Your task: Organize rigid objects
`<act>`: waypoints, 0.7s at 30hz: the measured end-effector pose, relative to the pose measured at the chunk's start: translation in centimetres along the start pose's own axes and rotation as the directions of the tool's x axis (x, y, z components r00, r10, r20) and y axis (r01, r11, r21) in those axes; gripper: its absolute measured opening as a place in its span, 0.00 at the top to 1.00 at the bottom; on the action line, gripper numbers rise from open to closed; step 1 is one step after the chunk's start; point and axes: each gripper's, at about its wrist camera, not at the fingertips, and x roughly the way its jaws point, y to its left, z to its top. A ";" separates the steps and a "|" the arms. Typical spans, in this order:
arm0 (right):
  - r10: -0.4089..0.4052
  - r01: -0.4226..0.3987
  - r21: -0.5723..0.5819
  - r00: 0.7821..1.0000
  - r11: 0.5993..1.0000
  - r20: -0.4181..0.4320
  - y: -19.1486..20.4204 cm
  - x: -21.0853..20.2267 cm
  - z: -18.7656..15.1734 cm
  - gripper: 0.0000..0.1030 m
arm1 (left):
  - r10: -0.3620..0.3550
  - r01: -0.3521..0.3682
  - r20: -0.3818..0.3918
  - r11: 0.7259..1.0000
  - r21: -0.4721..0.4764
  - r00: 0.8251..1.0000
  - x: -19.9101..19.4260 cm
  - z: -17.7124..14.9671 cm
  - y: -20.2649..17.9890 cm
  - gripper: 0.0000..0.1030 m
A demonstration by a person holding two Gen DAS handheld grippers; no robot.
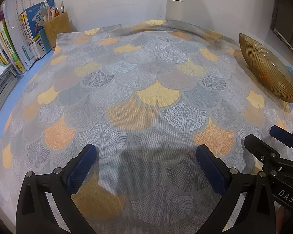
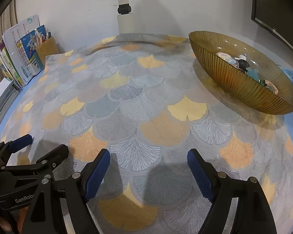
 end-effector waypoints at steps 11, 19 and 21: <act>0.001 -0.001 0.003 1.000 1.000 -0.003 -0.1 0.1 0.0 0.22 | 0.000 0.000 0.000 1.000 -0.001 1.000 0.0 0.0 -0.1 0.01; -0.002 0.002 0.006 1.000 1.000 -0.007 -0.1 0.2 0.0 0.22 | 0.002 -0.002 0.001 1.000 -0.002 1.000 0.0 0.0 -0.2 0.01; -0.002 0.002 0.005 1.000 1.000 -0.007 -0.1 0.2 0.0 0.22 | 0.001 -0.001 0.000 1.000 0.000 1.000 0.0 0.1 -0.1 0.00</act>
